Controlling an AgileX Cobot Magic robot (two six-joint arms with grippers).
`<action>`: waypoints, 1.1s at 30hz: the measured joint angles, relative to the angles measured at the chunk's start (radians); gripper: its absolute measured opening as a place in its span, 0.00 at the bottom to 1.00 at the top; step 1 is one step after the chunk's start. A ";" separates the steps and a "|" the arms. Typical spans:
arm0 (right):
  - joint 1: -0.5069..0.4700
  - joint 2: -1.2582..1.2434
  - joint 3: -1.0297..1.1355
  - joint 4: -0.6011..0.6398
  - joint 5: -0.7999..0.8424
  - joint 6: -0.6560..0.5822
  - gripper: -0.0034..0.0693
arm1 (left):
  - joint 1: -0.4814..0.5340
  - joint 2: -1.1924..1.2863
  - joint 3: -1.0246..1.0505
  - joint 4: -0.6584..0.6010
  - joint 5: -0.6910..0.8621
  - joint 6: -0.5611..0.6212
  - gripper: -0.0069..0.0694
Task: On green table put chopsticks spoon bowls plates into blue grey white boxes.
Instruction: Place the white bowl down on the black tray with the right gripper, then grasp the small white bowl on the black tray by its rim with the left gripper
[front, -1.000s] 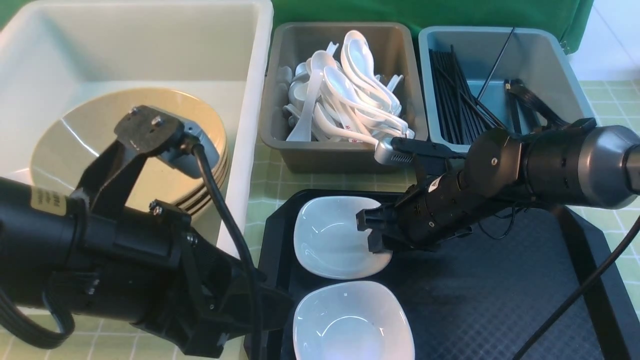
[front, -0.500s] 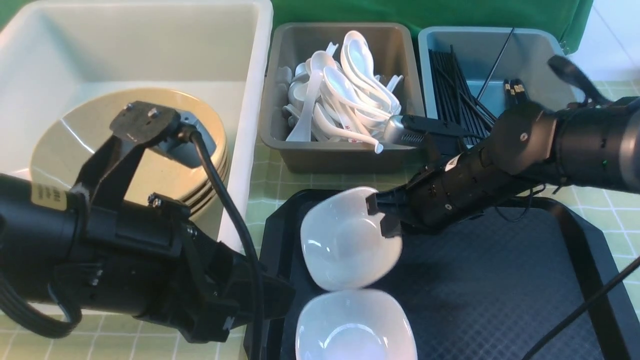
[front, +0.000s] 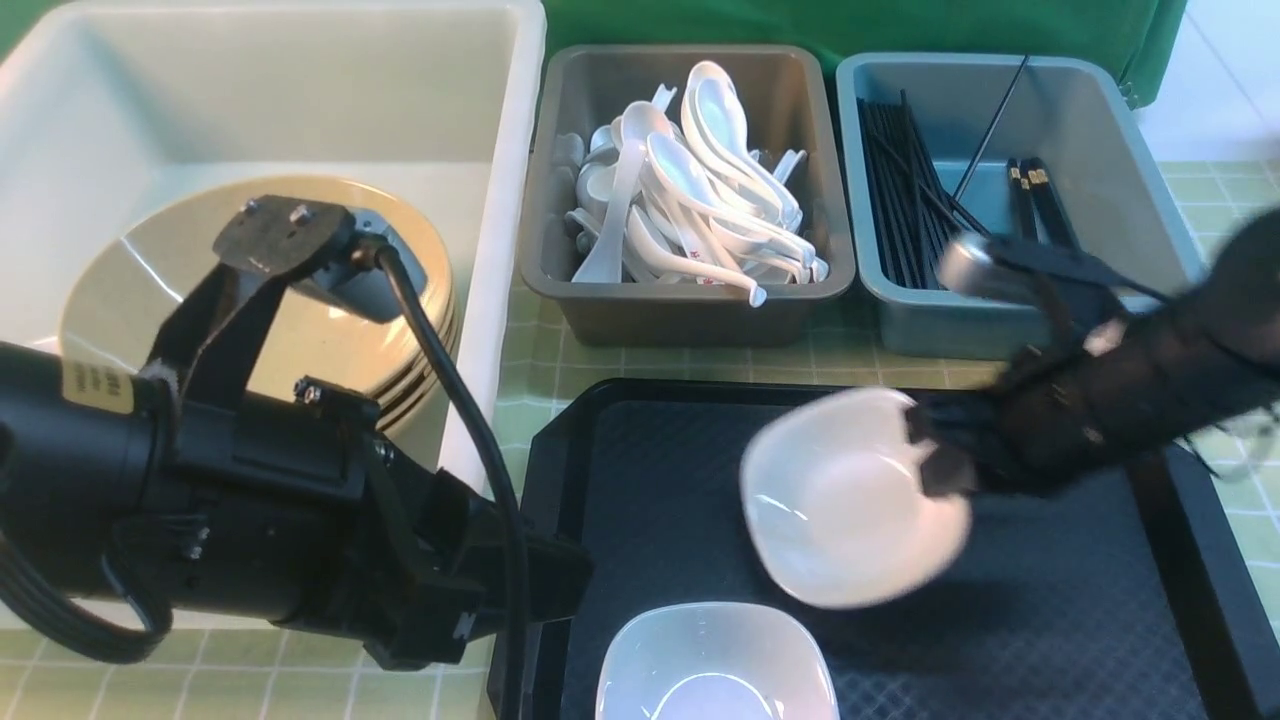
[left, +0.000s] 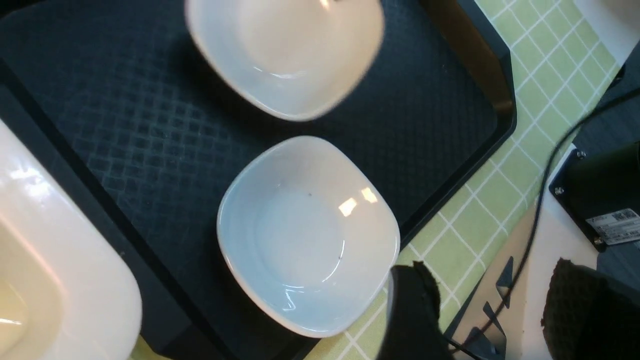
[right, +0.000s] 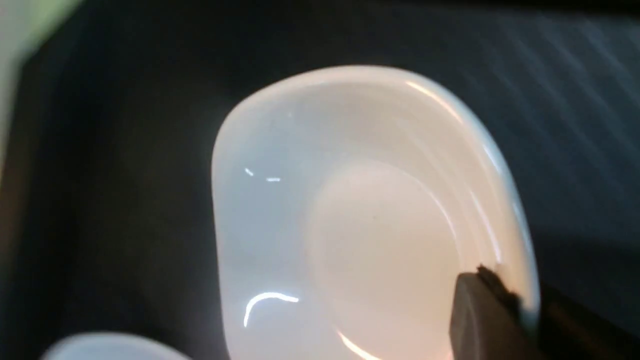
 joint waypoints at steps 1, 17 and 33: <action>-0.009 -0.011 0.034 0.000 -0.017 0.000 0.12 | 0.000 0.000 0.000 0.000 -0.007 0.000 0.51; -0.025 -0.056 0.190 0.010 -0.150 -0.076 0.41 | 0.000 0.286 -0.024 -0.169 -0.068 0.172 0.51; -0.025 -0.533 0.193 -0.003 0.146 -0.179 0.85 | -0.148 0.706 -0.500 0.154 0.057 -0.047 0.81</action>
